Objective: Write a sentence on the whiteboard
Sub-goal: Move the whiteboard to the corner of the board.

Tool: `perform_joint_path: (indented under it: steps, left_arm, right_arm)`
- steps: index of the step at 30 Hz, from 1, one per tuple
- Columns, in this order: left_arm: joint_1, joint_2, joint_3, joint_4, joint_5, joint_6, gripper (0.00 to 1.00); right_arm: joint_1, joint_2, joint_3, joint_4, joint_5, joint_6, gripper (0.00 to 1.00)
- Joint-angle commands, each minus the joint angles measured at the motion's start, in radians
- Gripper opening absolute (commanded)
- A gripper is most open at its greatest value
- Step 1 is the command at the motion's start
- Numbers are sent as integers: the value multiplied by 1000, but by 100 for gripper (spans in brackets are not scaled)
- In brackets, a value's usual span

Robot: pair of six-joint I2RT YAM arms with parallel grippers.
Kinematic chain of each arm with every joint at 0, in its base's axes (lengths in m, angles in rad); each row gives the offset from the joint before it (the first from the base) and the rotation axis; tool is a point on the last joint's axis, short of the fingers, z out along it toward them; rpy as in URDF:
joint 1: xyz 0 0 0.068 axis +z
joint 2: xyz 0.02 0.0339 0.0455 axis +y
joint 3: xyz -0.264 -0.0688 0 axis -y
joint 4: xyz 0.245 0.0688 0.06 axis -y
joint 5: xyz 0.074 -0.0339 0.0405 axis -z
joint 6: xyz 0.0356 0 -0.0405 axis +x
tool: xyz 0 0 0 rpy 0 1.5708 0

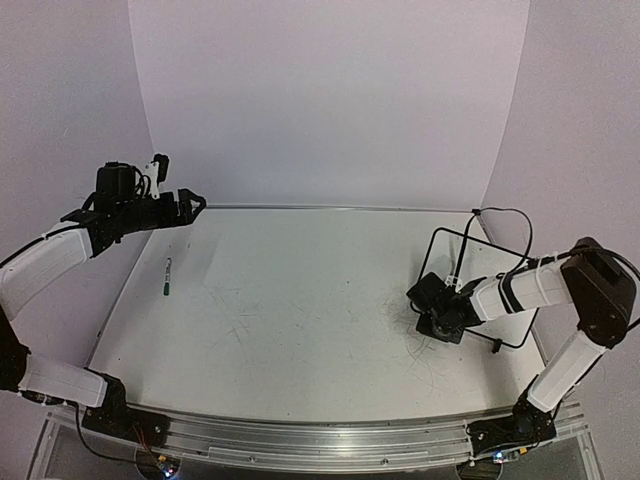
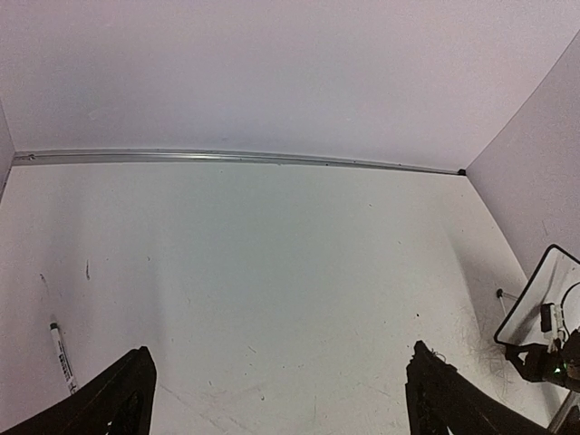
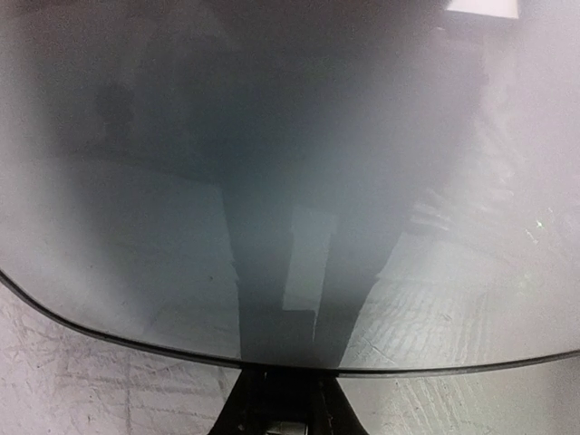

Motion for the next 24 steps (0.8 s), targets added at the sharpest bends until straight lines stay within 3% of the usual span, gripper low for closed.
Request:
perform_joint_path:
  steps: [1,18,24]
  left_arm:
    - [-5,-21,35,5,0,18,97]
    - [-4,-34,24,8,-13,16,96]
    - [-4,-53,4,22,-42,15,96]
  right_arm:
    - [43,30,69,69,33,-92,3]
    - [331,221,268,296,-195,-436,0]
    - [399,303,375,297,-232,-449,0]
